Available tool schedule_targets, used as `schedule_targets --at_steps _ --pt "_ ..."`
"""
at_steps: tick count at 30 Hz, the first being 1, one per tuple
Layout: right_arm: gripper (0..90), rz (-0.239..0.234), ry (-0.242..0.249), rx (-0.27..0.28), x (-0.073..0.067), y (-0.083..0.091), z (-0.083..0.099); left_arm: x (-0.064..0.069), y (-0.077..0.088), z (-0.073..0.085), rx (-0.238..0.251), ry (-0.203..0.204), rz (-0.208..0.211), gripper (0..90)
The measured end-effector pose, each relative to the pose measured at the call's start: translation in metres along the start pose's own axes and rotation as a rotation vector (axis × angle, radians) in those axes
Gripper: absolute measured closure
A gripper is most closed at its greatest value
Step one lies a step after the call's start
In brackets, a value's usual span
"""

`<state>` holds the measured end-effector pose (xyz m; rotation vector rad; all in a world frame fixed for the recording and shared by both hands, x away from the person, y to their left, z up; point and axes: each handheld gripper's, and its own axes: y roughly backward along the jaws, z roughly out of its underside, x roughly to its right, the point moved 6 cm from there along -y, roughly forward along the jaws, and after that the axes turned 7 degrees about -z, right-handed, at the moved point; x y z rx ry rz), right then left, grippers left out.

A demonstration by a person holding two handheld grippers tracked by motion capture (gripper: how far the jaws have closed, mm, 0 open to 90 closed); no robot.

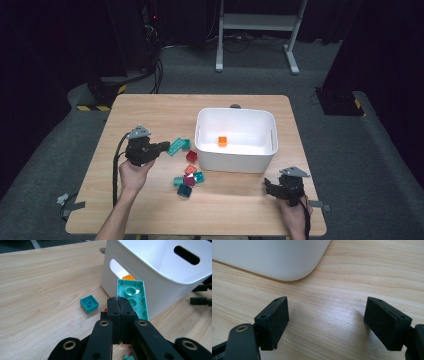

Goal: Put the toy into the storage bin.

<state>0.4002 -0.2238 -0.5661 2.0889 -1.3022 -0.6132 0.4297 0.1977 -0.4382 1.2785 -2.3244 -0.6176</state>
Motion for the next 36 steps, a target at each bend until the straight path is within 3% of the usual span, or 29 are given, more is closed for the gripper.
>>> schedule_targets --at_steps 7,13,19,25,31,36 --pt "20.2 0.000 0.000 0.000 0.000 0.000 0.000 0.004 0.003 -0.012 0.019 0.013 0.015 89.0" --pt "20.2 0.000 -0.001 0.000 0.000 0.000 0.000 0.008 0.005 -0.022 0.033 0.000 0.016 89.0" --pt "20.2 0.000 0.000 0.000 0.000 0.000 0.000 0.012 0.000 -0.032 0.035 0.004 0.042 89.0" --pt "20.2 0.000 0.000 0.000 0.000 0.000 0.000 0.022 -0.002 -0.046 0.037 -0.029 0.057 89.0" --pt "20.2 0.000 0.000 0.000 0.000 0.000 0.000 0.027 -0.006 -0.056 0.041 -0.023 0.075 88.9" --pt "20.2 0.000 0.000 0.000 0.000 0.000 0.000 0.036 -0.009 -0.067 0.043 -0.048 0.083 88.9"
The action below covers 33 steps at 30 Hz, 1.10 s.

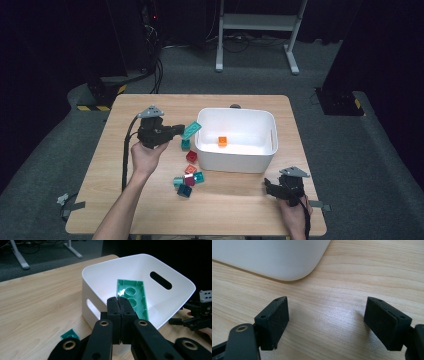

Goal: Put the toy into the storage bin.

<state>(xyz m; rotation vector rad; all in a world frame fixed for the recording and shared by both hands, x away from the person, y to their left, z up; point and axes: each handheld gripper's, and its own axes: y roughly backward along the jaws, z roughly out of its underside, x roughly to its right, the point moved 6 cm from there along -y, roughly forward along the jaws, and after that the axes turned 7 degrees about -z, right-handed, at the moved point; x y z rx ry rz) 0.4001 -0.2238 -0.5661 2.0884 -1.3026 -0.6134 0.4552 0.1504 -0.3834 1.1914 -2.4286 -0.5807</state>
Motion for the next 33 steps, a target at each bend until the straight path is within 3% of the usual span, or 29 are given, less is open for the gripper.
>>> schedule_targets --at_steps 9,22,31,33 --pt "20.2 0.000 0.000 0.000 0.000 0.000 0.000 0.018 -0.027 -0.011 -0.038 -0.053 0.027 88.8" --pt "20.2 0.000 0.001 0.000 0.000 0.000 0.000 0.036 -0.057 -0.016 -0.064 -0.080 0.050 88.6" --pt "20.2 0.000 0.001 -0.002 0.000 0.000 0.000 0.041 -0.077 -0.013 -0.095 -0.100 0.032 88.1" --pt "20.2 0.000 0.002 -0.002 0.000 0.000 0.000 0.042 -0.080 -0.012 -0.090 -0.101 0.024 82.1"
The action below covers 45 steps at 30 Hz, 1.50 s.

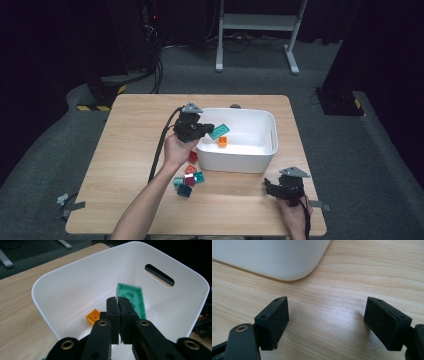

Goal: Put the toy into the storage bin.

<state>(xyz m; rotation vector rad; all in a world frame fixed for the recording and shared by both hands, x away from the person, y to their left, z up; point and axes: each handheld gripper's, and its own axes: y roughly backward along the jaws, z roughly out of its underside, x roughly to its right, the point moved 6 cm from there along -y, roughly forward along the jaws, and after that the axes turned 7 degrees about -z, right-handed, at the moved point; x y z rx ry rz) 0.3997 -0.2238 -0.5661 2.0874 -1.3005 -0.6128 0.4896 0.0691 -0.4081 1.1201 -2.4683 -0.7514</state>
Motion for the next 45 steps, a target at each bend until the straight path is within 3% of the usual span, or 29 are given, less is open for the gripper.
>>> schedule_targets --at_steps 3,8,13,19,28,31,39,45 --pt "20.2 0.000 0.000 0.000 0.000 0.000 0.000 0.000 -0.004 0.003 -0.016 -0.014 -0.007 60.8" --pt "20.2 -0.001 0.000 0.000 0.000 0.000 0.000 -0.002 0.003 0.005 0.002 -0.018 -0.019 51.3" --pt "20.2 -0.001 0.000 0.000 0.000 0.000 0.000 -0.009 0.016 0.008 0.021 -0.003 -0.039 48.2" --pt "20.2 -0.001 0.000 0.000 0.000 0.000 0.000 -0.022 0.037 0.015 0.065 0.043 -0.055 47.0" --pt "20.2 -0.001 0.000 0.000 0.000 0.000 0.000 -0.041 0.059 0.038 0.090 0.106 -0.100 43.4" --pt "20.2 -0.001 0.000 0.000 0.000 0.000 0.000 -0.042 0.067 0.047 0.109 0.105 -0.117 42.2" --pt "20.2 -0.001 0.000 0.000 0.000 0.000 0.000 -0.048 0.078 0.083 0.087 0.137 -0.143 40.6" --pt "20.2 -0.001 0.000 0.000 0.000 0.000 0.000 -0.051 0.078 0.108 0.053 0.134 -0.182 39.2"
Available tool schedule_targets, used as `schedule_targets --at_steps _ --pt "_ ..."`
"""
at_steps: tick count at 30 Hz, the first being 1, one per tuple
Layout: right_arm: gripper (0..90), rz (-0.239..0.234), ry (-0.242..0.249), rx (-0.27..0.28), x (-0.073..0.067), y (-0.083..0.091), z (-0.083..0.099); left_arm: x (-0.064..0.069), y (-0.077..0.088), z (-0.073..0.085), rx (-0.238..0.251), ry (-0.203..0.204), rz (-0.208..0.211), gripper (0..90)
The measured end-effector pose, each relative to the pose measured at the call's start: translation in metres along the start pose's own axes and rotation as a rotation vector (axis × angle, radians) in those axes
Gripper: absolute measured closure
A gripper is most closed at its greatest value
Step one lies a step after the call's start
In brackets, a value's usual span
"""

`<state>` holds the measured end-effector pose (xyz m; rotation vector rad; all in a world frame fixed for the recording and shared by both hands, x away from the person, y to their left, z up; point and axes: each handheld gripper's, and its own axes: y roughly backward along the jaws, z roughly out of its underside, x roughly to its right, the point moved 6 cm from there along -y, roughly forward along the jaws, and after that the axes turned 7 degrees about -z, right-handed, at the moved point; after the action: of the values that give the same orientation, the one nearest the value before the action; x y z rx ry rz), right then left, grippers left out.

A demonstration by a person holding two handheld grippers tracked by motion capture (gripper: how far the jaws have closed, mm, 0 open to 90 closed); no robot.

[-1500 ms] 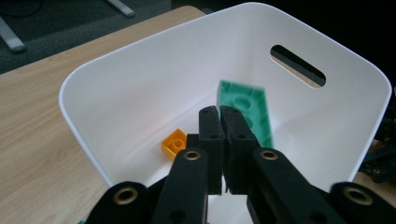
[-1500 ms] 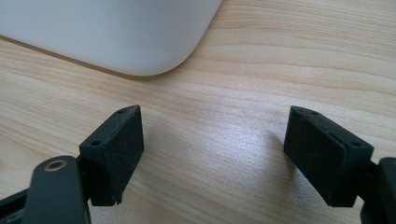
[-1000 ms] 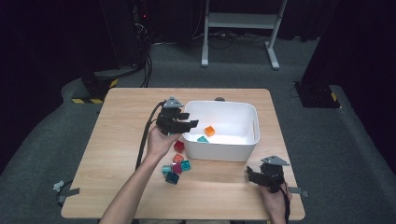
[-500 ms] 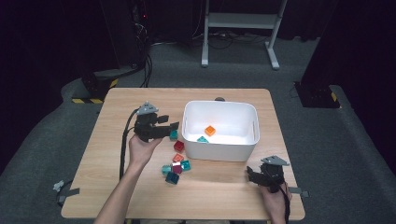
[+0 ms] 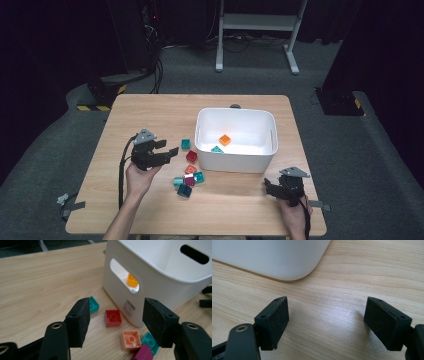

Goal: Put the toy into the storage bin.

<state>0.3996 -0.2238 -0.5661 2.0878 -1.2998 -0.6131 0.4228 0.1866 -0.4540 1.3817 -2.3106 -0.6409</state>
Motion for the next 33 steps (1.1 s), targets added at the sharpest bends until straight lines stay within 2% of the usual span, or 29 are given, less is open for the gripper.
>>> schedule_targets --at_steps 4,7,14,21,25,33 --pt "20.1 0.000 0.000 0.000 0.000 0.000 0.000 -0.005 -0.002 0.017 -0.025 0.021 -0.007 38.4" --pt "20.2 0.000 0.000 0.000 0.000 0.000 0.000 -0.006 -0.001 0.024 -0.018 0.036 -0.006 37.8" --pt "20.1 0.000 0.000 0.000 0.000 0.000 0.000 0.000 0.002 0.049 -0.037 0.051 0.001 37.2" --pt "20.2 0.000 0.000 0.000 0.000 0.000 0.000 0.011 0.003 0.069 -0.045 0.048 0.004 37.1" --pt "20.2 0.000 0.000 0.000 0.000 0.000 0.000 0.019 -0.004 0.078 -0.073 0.028 0.001 36.5" --pt "20.2 0.000 0.000 0.000 0.000 0.000 0.000 0.024 -0.011 0.087 -0.093 0.025 0.002 36.0"
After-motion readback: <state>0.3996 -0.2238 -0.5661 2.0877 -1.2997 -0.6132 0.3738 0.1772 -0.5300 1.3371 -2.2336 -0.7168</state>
